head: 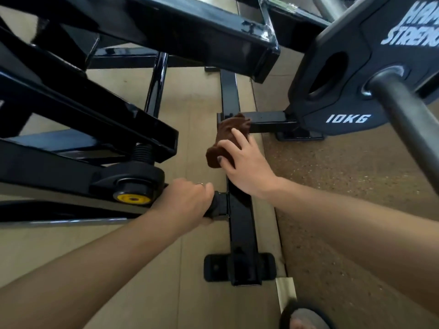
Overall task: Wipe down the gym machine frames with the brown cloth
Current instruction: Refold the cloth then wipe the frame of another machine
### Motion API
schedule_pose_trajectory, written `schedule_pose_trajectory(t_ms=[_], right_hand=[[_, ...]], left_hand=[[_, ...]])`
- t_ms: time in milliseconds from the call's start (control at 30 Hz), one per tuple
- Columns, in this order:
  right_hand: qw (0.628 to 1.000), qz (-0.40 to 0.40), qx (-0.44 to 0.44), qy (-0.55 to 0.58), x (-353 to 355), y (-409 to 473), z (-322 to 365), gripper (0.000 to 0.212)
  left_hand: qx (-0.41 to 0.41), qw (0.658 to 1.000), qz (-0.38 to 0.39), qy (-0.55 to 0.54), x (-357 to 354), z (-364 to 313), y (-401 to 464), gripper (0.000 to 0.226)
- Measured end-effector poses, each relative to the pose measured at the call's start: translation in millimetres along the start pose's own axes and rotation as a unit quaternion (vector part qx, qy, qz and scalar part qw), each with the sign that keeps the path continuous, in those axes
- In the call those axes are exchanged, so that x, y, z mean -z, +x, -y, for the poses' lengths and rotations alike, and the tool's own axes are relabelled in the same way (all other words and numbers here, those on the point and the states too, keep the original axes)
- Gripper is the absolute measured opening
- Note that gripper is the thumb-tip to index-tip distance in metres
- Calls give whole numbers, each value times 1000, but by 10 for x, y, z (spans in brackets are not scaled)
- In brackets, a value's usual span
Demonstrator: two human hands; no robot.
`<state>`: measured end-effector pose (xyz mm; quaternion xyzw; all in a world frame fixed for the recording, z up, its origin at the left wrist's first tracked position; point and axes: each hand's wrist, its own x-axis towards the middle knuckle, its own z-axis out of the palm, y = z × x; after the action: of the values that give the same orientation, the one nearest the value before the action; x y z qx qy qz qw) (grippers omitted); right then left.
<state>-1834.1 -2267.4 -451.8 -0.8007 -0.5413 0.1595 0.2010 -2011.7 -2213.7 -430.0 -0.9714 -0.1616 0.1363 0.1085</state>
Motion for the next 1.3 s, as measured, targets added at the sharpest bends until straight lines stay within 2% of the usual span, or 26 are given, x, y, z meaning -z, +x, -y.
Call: schedule_pose_trajectory(t_ms=[233,433,533,667,733,833,967,1133,1300], right_hand=[[998,-10,-20,59,-197,-1302,143,41],[997,68,27,-34,-265,-2090,268,44],[994,84,63,-22,-190,-2012,180,47],[998,27,-22,56,-169,-1328,58,51],[997,27,-51,45,-139,-844,72,51],[998,36,-42,-6,-132,-488,107,49],[999,32,-8,-35,-197,-739,79,45],[995,-8,9,-94,-252,-1269,155,55],[981,23,110,-155,-262,-1922,162,51]], left_hand=[[5,999,34,37,87,-9,-22,45],[20,998,46,32,168,-34,-57,45],[20,999,35,34,155,-33,-62,46],[19,999,23,24,146,-22,-56,46],[21,999,11,28,125,-22,-57,48],[28,999,7,19,85,-42,-57,51],[25,1000,4,19,68,-24,-39,48],[31,999,9,20,87,-26,-57,45],[27,999,7,30,123,-30,-84,44]])
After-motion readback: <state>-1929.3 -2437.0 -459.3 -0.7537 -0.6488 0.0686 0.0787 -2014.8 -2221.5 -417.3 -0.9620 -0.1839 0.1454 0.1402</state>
